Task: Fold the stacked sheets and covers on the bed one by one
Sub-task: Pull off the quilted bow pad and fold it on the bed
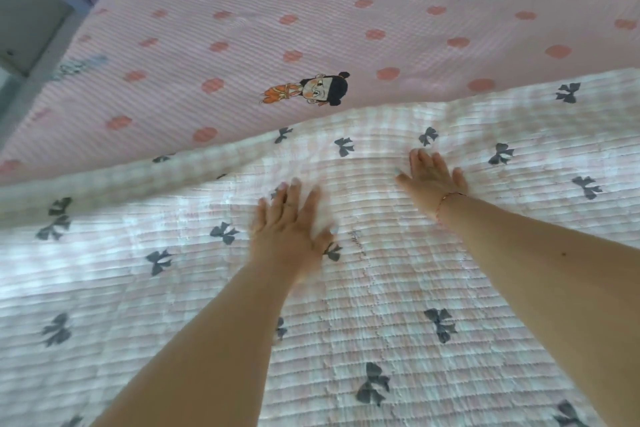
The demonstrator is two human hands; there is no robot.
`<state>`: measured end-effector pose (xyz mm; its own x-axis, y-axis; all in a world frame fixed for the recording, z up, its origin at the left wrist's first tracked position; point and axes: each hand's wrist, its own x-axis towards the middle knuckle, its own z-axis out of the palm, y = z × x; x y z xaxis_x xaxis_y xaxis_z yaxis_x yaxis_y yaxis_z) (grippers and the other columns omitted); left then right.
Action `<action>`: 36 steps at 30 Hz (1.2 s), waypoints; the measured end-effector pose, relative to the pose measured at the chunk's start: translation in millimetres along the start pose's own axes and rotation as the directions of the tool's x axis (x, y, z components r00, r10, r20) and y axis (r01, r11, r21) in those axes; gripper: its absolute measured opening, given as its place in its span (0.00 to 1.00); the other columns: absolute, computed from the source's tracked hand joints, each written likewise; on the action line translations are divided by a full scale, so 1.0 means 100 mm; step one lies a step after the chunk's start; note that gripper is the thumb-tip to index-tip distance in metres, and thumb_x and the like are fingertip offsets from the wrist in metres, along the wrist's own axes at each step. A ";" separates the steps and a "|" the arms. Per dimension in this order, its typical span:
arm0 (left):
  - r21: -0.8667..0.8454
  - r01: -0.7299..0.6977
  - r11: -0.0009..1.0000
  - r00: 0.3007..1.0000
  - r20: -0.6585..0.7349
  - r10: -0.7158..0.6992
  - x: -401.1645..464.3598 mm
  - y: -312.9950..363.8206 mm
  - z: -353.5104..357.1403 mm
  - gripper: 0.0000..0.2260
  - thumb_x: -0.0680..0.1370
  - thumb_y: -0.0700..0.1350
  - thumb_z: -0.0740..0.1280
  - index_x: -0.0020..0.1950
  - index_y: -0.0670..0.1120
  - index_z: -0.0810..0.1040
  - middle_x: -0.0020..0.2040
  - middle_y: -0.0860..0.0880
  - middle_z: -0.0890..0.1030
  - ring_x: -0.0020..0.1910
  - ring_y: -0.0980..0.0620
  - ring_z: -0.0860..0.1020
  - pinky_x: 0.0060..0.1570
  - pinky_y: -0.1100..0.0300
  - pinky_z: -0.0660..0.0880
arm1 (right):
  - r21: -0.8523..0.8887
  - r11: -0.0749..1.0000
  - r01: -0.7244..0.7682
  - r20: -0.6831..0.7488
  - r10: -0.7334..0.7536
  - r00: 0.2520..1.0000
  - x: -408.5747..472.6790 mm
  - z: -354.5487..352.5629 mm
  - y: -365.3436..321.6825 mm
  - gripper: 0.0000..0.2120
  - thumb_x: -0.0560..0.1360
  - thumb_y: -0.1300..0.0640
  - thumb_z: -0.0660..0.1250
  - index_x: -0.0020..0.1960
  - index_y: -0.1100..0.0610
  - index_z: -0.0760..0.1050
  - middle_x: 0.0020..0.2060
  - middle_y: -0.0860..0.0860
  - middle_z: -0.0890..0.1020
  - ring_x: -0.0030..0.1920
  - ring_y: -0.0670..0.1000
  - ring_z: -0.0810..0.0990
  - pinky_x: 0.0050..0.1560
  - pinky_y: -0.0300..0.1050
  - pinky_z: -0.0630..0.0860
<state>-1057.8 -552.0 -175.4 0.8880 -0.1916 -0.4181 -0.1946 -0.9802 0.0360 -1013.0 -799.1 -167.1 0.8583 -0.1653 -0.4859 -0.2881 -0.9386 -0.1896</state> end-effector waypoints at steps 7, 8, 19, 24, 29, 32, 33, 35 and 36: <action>-0.726 -0.003 0.688 1.000 -0.017 -0.013 -0.04 -0.30 -0.43 0.17 0.84 0.52 0.54 0.71 0.54 0.71 0.74 0.51 0.69 0.74 0.50 0.65 0.74 0.51 0.59 | 0.274 0.958 0.080 0.077 -0.105 0.992 -0.36 0.27 -1.00 0.29 0.78 0.70 0.55 0.76 0.60 0.50 0.71 0.64 0.61 0.71 0.62 0.59 0.70 0.57 0.62; -0.769 -0.038 0.639 0.987 -0.128 -0.096 -0.10 -0.44 -0.55 0.14 0.83 0.49 0.58 0.64 0.51 0.78 0.65 0.53 0.77 0.65 0.51 0.73 0.68 0.55 0.67 | 0.319 0.946 0.050 0.084 -0.080 0.993 -0.33 0.27 -1.02 0.31 0.76 0.74 0.54 0.76 0.60 0.50 0.69 0.64 0.63 0.71 0.62 0.61 0.70 0.55 0.63; -0.223 0.340 0.913 0.940 0.049 -0.338 0.03 -1.75 -0.73 0.43 0.73 0.65 0.67 0.79 0.45 0.53 0.77 0.45 0.61 0.71 0.42 0.68 0.68 0.48 0.69 | 0.034 0.994 0.103 0.247 -0.109 0.963 -0.19 0.35 -0.99 0.27 0.81 0.52 0.37 0.78 0.60 0.41 0.77 0.57 0.40 0.77 0.55 0.38 0.76 0.56 0.42; -0.479 0.298 0.826 0.894 -0.163 -0.417 -0.02 -1.88 -0.49 0.12 0.75 0.56 0.71 0.51 0.48 0.80 0.49 0.50 0.81 0.49 0.48 0.79 0.42 0.58 0.72 | 0.035 0.995 0.094 0.223 -0.100 0.970 -0.07 0.36 -1.06 0.24 0.84 0.54 0.45 0.76 0.64 0.52 0.76 0.60 0.51 0.76 0.59 0.47 0.75 0.53 0.42; -0.356 0.255 0.899 0.880 -0.300 -0.368 0.12 -2.02 -1.26 0.10 0.76 0.40 0.68 0.34 0.47 0.78 0.37 0.49 0.82 0.41 0.47 0.81 0.42 0.61 0.75 | -0.009 0.992 0.126 0.287 -0.118 0.951 -0.17 0.31 -0.99 0.29 0.79 0.50 0.36 0.78 0.60 0.41 0.77 0.57 0.39 0.77 0.56 0.38 0.76 0.57 0.42; -0.636 0.098 0.766 0.762 -0.447 -0.469 0.19 -2.04 -1.72 0.08 0.79 0.36 0.63 0.49 0.45 0.81 0.55 0.43 0.82 0.52 0.44 0.81 0.52 0.52 0.80 | -0.003 0.994 0.110 0.265 -0.105 0.959 -0.20 0.30 -1.00 0.30 0.81 0.44 0.37 0.78 0.58 0.38 0.76 0.54 0.37 0.76 0.52 0.37 0.76 0.56 0.42; -0.623 0.038 0.781 0.753 -0.496 -0.432 0.17 -1.96 -1.74 0.11 0.81 0.37 0.62 0.61 0.46 0.78 0.67 0.43 0.75 0.61 0.44 0.77 0.58 0.52 0.76 | 0.008 0.995 0.104 0.263 -0.102 0.959 -0.20 0.30 -1.00 0.30 0.81 0.43 0.37 0.78 0.58 0.38 0.76 0.53 0.37 0.76 0.52 0.37 0.76 0.56 0.42; -0.520 -0.047 0.853 0.766 -0.567 -0.303 0.04 -1.77 -1.53 0.23 0.81 0.43 0.62 0.76 0.48 0.62 0.78 0.46 0.59 0.75 0.45 0.62 0.71 0.48 0.64 | 0.014 0.996 0.093 0.268 -0.093 0.959 -0.21 0.30 -1.01 0.30 0.79 0.46 0.34 0.78 0.57 0.38 0.76 0.54 0.37 0.76 0.52 0.36 0.76 0.57 0.43; -0.466 -0.059 0.883 0.765 -0.589 -0.259 -0.07 -1.68 -1.33 0.25 0.82 0.47 0.60 0.78 0.48 0.57 0.79 0.47 0.54 0.77 0.45 0.55 0.74 0.45 0.57 | 0.010 0.995 0.100 0.277 -0.099 0.956 -0.20 0.29 -1.01 0.31 0.77 0.47 0.33 0.78 0.58 0.39 0.76 0.55 0.37 0.76 0.54 0.36 0.76 0.58 0.43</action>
<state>-975.9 -392.9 -57.4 0.9754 0.0786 0.2058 -0.0304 -0.8773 0.4790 -1013.8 -692.0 -162.8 0.7313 0.0182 -0.6818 -0.2054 -0.9474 -0.2456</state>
